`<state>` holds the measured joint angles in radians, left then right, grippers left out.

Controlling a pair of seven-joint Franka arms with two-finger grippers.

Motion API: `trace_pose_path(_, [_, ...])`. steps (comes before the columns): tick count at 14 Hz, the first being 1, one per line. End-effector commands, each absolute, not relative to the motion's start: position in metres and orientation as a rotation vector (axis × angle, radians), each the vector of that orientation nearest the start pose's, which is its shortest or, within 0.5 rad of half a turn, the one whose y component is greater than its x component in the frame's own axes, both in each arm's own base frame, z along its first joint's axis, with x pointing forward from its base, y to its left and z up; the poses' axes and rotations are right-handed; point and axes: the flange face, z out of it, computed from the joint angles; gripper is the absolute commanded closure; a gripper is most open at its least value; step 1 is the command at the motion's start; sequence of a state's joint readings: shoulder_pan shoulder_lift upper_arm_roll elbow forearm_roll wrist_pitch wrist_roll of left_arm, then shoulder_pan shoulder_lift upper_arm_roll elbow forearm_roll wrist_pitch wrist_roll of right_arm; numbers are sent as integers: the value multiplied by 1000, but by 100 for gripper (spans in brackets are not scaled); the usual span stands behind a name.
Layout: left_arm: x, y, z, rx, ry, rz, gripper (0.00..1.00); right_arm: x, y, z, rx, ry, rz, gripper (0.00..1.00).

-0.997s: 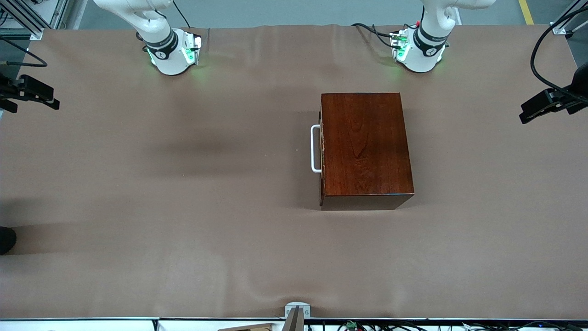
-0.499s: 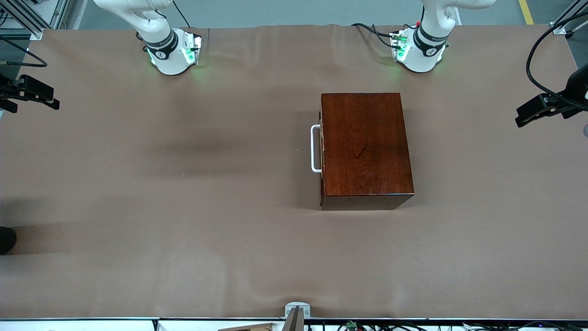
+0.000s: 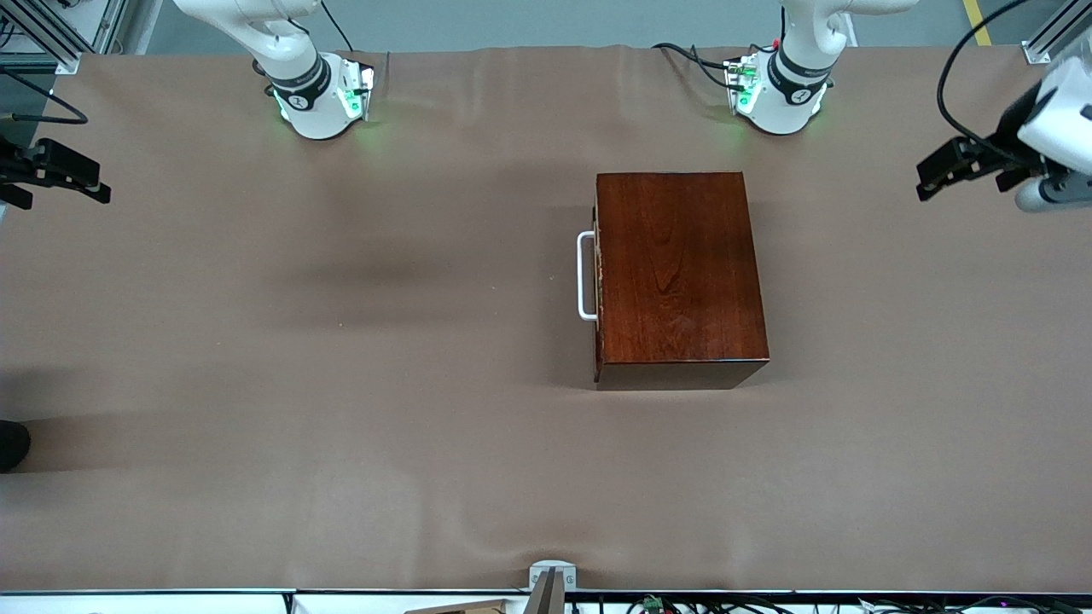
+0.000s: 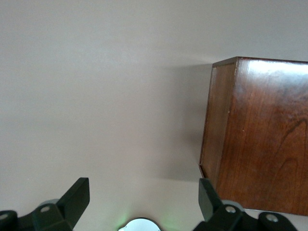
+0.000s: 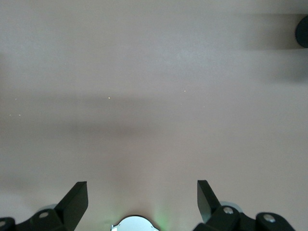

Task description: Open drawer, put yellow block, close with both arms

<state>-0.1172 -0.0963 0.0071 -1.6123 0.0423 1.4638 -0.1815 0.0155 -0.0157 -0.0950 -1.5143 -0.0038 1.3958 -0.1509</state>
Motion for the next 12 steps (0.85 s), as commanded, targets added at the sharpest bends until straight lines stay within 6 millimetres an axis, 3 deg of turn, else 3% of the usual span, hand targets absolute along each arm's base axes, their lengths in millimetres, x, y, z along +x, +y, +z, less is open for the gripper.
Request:
trace_pose_path(1, [495,-57,666,-3114,-57,62,0,520,-45,648,-3133,-118,148,0])
trace_pose_path(3, [490,-53,671,-3114,31,80,0,520,-46,648,-3131,-116,147,0])
trace_pose_path(5, [488,-45,691,-3121,119,20,0,520,-45,648,-3131,-119,150,0])
trace_pose_path(12, [491,-47,686,-3120,101,36,0,520,-47,647,-3131,-111,150,0])
